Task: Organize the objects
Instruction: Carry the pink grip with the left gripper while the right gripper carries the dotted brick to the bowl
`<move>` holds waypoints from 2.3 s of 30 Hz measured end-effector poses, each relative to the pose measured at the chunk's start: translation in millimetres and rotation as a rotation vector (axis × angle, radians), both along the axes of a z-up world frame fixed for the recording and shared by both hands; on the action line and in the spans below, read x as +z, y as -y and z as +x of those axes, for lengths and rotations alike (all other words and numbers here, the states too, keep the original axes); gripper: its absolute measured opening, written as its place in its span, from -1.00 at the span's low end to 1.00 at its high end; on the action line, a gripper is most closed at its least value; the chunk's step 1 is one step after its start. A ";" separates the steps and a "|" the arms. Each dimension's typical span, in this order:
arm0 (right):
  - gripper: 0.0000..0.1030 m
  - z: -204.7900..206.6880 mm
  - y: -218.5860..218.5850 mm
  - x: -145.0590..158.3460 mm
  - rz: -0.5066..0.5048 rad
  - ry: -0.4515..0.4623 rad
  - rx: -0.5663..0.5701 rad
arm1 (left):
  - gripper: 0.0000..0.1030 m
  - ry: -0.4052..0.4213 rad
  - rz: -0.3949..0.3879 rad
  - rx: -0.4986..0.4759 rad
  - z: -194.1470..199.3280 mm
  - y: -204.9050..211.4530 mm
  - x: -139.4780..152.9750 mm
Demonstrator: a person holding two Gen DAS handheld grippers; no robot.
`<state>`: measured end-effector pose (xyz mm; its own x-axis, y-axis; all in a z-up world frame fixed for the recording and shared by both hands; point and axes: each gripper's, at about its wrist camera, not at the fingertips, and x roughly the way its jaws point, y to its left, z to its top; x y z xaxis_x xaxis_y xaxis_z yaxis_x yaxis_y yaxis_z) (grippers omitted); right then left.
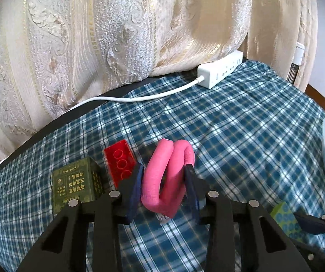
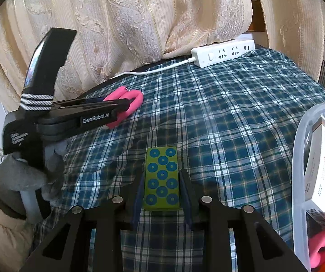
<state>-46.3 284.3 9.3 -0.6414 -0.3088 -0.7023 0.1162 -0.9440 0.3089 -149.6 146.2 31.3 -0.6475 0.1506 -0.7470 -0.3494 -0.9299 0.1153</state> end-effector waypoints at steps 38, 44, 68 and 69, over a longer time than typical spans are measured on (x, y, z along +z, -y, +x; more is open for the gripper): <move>-0.39 12.5 -10.6 16.2 0.035 -0.111 -0.064 | -0.27 -0.011 0.122 0.040 100.0 29.0 29.5; -0.39 17.3 -16.4 19.3 0.035 -0.139 -0.100 | -0.27 -0.033 0.138 0.019 111.8 23.1 40.5; -0.39 104.5 -149.0 57.7 -0.045 -0.211 -0.362 | -0.27 -0.058 0.120 -0.157 146.3 -58.8 56.9; -0.39 106.3 -155.3 56.5 -0.052 -0.206 -0.374 | -0.27 -0.058 0.119 -0.165 147.0 -62.8 57.6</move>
<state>60.1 439.6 65.8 -0.8409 -0.0594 -0.5380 -0.1675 -0.9166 0.3630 -2.6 208.9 88.9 -0.6486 0.3428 -0.6796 -0.4937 -0.8690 0.0329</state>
